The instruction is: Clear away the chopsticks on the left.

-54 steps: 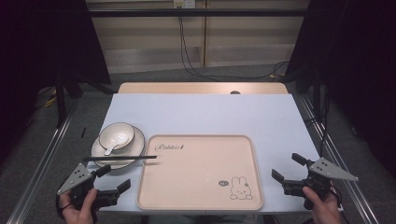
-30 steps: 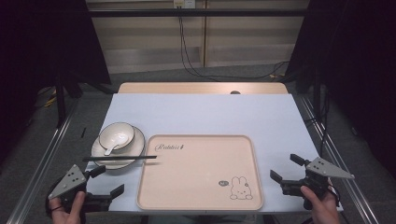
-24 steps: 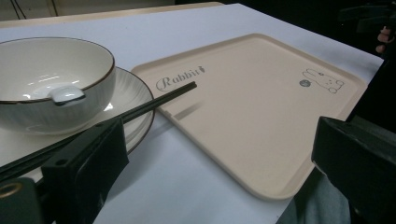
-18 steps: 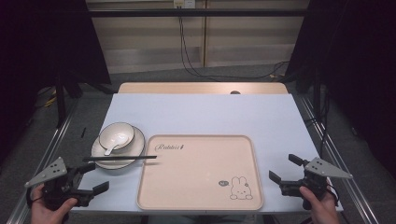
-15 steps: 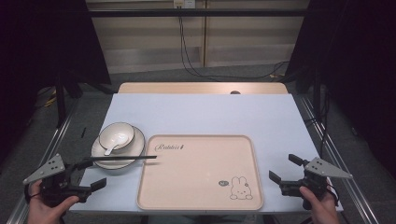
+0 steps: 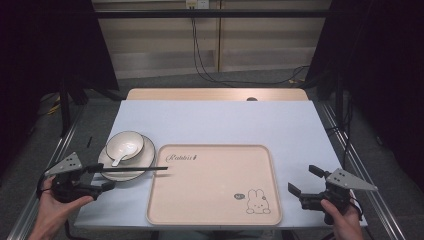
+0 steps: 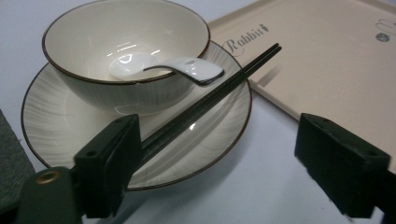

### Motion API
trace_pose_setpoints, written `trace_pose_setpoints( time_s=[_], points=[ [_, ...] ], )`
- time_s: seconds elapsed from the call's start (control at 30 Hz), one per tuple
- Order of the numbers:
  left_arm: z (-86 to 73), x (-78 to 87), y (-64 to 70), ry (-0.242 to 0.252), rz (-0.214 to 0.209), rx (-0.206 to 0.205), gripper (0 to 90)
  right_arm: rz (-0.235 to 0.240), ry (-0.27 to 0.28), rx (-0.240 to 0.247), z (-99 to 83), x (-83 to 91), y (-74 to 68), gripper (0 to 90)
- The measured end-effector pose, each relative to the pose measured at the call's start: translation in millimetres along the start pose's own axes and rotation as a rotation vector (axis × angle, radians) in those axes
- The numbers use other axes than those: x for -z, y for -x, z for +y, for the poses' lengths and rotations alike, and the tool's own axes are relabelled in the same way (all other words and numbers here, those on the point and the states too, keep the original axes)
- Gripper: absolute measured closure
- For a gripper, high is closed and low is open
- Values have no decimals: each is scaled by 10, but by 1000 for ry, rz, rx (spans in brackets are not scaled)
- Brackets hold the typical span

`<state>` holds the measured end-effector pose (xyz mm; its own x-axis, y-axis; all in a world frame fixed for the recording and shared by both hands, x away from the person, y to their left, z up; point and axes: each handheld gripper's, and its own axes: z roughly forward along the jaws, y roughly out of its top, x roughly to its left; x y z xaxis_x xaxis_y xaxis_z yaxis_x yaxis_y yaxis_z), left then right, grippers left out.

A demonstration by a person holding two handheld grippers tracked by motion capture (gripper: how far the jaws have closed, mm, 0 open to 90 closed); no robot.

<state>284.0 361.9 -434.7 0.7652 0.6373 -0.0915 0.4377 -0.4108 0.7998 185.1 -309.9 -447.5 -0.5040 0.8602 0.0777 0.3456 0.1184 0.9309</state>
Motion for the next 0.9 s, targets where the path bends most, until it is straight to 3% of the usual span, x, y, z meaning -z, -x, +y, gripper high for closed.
trace_pose_setpoints(
  time_s=[0.27, 0.33, 0.43, 0.67, 0.77, 0.9],
  points=[
    [12, -117, -54, -35, 15, -59, 498, 5, -4, -2, 1, 0, -9, 19],
    [27, -143, -86, -49, 30, -95, 527, 6, -3, -2, 1, -2, -7, 19],
    [28, -171, -95, -51, 25, -87, 556, 5, -5, -3, 1, 0, -8, 19],
    [55, -244, -119, -94, 24, -137, 612, 6, -4, -2, 1, -1, -7, 19],
    [50, -265, -110, -97, 18, -133, 635, 8, -4, 0, 1, -1, -8, 19],
    [61, -278, -97, -115, 29, -156, 672, 8, -4, -1, 1, -1, -8, 19]
  ],
)
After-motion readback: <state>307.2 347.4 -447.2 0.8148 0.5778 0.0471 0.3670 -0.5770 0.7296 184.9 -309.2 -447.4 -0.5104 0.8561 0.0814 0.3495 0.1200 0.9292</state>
